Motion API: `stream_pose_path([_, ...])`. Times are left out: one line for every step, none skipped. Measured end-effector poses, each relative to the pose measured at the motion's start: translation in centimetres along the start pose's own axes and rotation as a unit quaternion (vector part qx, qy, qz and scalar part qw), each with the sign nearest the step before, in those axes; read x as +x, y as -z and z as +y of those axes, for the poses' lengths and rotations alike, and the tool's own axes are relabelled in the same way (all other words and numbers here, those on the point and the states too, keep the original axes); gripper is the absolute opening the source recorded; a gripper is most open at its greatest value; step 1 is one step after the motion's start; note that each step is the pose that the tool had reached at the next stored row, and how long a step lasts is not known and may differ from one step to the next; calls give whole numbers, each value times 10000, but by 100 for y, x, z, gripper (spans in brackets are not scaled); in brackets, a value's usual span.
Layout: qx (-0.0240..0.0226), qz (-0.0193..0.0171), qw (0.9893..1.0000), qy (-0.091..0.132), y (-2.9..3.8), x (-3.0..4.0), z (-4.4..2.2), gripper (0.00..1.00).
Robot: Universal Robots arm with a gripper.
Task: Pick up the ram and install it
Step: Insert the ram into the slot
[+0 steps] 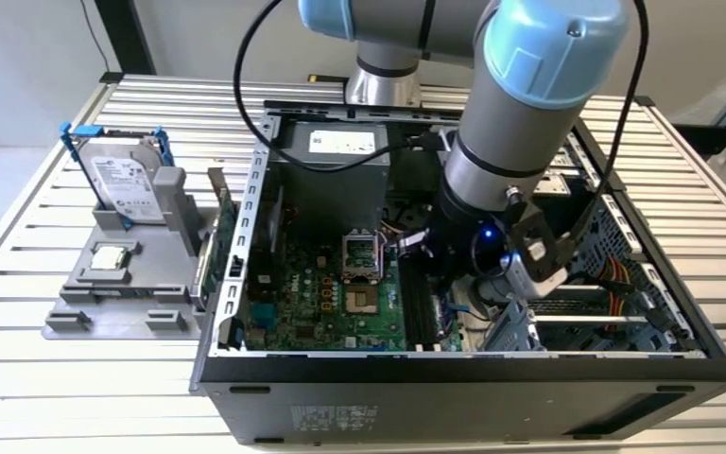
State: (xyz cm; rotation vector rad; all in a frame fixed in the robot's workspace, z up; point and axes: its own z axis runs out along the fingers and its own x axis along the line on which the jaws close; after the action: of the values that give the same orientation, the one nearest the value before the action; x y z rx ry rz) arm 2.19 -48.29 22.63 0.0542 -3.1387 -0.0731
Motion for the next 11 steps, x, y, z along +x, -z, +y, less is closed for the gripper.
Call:
stream_pose_path([0,0,10000,0,-8,1,0,0])
stream_pose_path([0,0,10000,1,-16,1,-1,0])
stream_pose_path([0,0,10000,2,-24,1,-1,0])
stream_pose_path([0,0,10000,3,-33,2,-2,0])
stream_pose_path([0,0,10000,4,-42,2,-3,0])
stream_pose_path([1,0,10000,6,-53,2,-4,0])
stream_pose_path([0,1,10000,7,-59,3,-5,0])
stream_pose_path([1,1,10000,9,-64,4,-6,0])
stream_pose_path([1,1,10000,10,-69,4,-7,0])
stream_pose_path([1,1,10000,12,-72,4,-8,0])
stream_pose_path([0,1,10000,14,-74,5,-9,0])
